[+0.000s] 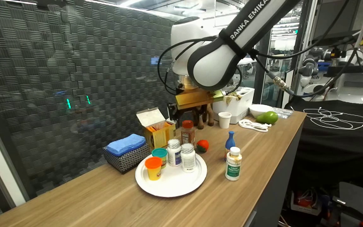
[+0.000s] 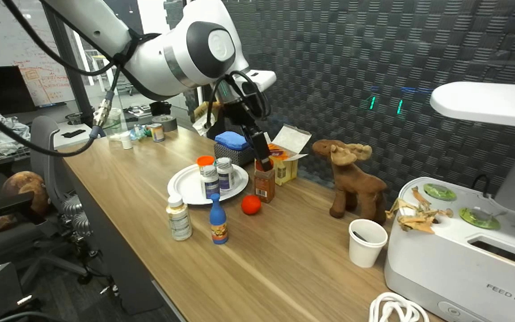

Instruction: Put the bottles and orange plushie around the white plate on the white plate

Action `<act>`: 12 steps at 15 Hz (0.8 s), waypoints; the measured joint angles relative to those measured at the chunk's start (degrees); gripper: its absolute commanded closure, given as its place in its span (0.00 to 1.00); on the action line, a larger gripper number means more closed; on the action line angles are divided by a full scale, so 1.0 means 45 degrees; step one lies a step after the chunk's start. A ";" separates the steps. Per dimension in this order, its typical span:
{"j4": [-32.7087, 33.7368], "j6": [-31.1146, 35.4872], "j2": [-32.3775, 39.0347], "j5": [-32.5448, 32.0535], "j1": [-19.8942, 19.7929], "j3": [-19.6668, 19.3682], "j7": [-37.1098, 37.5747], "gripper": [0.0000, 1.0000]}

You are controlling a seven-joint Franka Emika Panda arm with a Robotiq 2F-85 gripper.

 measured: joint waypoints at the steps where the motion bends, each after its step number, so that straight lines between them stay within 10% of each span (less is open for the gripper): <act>1: 0.0036 -0.0094 0.0077 0.0268 0.0005 -0.0014 -0.0163 0.58; 4: 0.0154 -0.0408 0.0224 0.0742 0.0063 -0.0035 -0.0409 0.77; 12: 0.0428 -0.2156 -0.0088 0.0348 0.1231 -0.0484 -0.0085 0.77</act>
